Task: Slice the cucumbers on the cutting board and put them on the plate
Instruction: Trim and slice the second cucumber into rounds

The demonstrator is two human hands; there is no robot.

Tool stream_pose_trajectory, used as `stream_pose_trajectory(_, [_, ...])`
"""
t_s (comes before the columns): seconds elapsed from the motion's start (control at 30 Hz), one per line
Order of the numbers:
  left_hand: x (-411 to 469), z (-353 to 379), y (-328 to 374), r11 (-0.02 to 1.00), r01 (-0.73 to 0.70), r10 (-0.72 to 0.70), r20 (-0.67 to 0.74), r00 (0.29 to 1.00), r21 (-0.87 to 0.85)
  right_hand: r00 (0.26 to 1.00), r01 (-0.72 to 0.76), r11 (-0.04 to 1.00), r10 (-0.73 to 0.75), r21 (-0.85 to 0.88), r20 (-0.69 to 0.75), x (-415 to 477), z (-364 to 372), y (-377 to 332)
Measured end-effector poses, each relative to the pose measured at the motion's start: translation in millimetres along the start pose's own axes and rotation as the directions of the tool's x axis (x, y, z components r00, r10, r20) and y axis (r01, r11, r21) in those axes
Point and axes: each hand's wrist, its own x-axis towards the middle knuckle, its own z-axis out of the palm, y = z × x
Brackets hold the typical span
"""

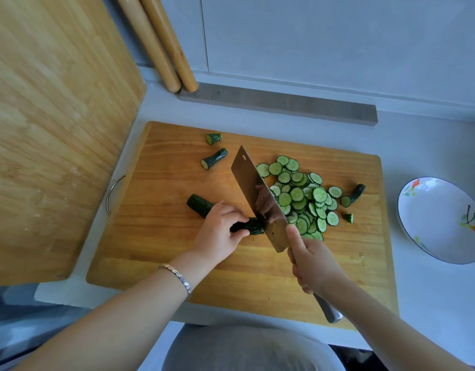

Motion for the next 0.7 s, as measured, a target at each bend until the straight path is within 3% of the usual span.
stream_pose_trajectory(0.2, [-1.3,-0.4,-1.2,1.000,-0.018,0.018,0.018,1.000,0.001,1.000,0.009,0.996,-0.008,-0.094,0.006,18.3,18.2,9.2])
stream_pose_trajectory(0.43, [-1.5,-5.5,-3.9,0.997,-0.071,0.070,0.049,0.996,0.018,0.999,-0.047,0.989,0.046,0.142,0.008,17.8,12.3,9.3])
stream_pose_trajectory(0.7, [0.3,-5.6,-3.4,0.999,-0.034,0.033,0.042,0.999,0.027,0.998,-0.042,0.993,0.037,0.112,0.043,-3.6,-5.3,-1.3])
